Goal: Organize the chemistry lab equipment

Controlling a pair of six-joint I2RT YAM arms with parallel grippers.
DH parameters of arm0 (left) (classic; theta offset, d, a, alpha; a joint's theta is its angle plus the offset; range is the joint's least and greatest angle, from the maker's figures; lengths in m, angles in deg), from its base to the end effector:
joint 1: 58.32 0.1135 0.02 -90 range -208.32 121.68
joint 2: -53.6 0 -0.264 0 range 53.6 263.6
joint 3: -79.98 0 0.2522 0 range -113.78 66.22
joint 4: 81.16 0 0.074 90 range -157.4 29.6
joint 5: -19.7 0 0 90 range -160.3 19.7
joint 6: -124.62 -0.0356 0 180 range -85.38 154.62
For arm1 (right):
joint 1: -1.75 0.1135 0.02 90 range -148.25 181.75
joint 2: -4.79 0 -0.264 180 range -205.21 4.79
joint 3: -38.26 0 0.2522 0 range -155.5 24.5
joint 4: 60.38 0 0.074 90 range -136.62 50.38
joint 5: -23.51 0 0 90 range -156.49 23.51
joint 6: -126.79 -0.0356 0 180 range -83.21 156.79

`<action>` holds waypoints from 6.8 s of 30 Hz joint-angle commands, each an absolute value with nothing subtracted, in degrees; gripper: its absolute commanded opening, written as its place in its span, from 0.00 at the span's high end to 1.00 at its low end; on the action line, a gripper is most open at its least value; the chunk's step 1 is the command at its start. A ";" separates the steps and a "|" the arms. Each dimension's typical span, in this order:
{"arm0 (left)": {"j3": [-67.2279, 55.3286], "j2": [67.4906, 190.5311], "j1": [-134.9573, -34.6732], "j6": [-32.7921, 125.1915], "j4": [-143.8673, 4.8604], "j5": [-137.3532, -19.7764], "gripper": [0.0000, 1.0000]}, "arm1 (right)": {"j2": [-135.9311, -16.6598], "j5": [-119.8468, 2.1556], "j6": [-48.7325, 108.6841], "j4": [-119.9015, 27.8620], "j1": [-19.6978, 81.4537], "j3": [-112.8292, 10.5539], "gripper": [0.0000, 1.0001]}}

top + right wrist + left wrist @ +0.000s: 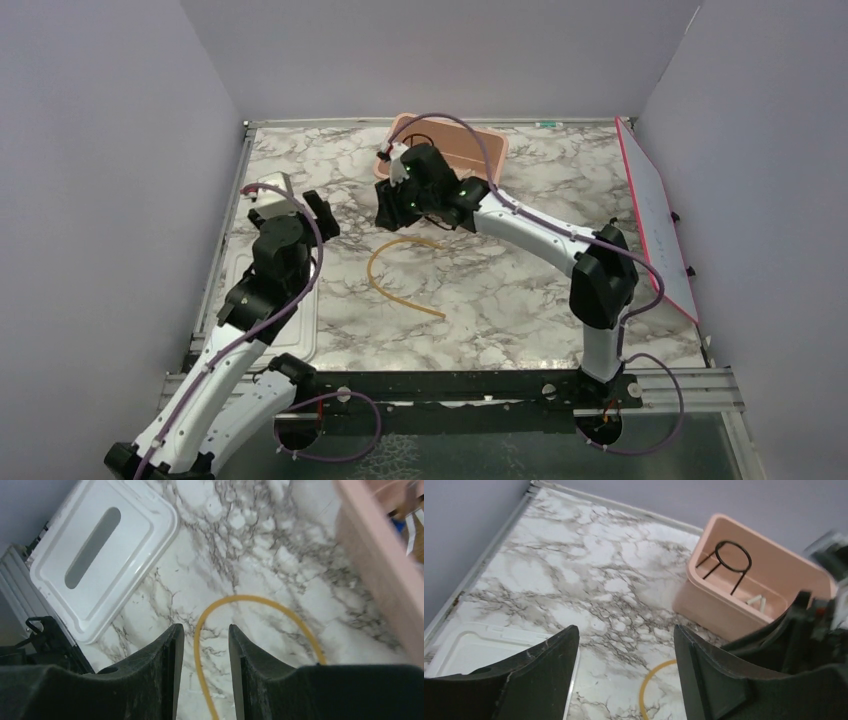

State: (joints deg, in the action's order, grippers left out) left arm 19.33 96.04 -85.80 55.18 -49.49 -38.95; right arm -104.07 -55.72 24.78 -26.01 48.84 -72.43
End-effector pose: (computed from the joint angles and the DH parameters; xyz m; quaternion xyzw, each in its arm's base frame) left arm 0.1561 -0.0603 0.3462 -0.1214 0.7646 -0.0490 0.6310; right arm 0.3010 0.3336 0.3128 -0.3061 0.8188 0.3076 0.3757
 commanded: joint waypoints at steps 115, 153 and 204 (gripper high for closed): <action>27.45 89.82 -83.64 57.25 -52.17 -30.28 0.18 | -97.75 -74.37 22.53 -38.18 35.88 -68.82 1.00; 20.78 111.73 -80.49 60.99 -40.07 -34.50 0.14 | -92.33 -66.10 14.82 -28.63 32.42 -64.95 0.62; 15.33 133.83 -68.57 51.41 -41.07 -72.40 0.89 | -78.88 -45.77 7.10 -39.23 33.91 -39.26 0.71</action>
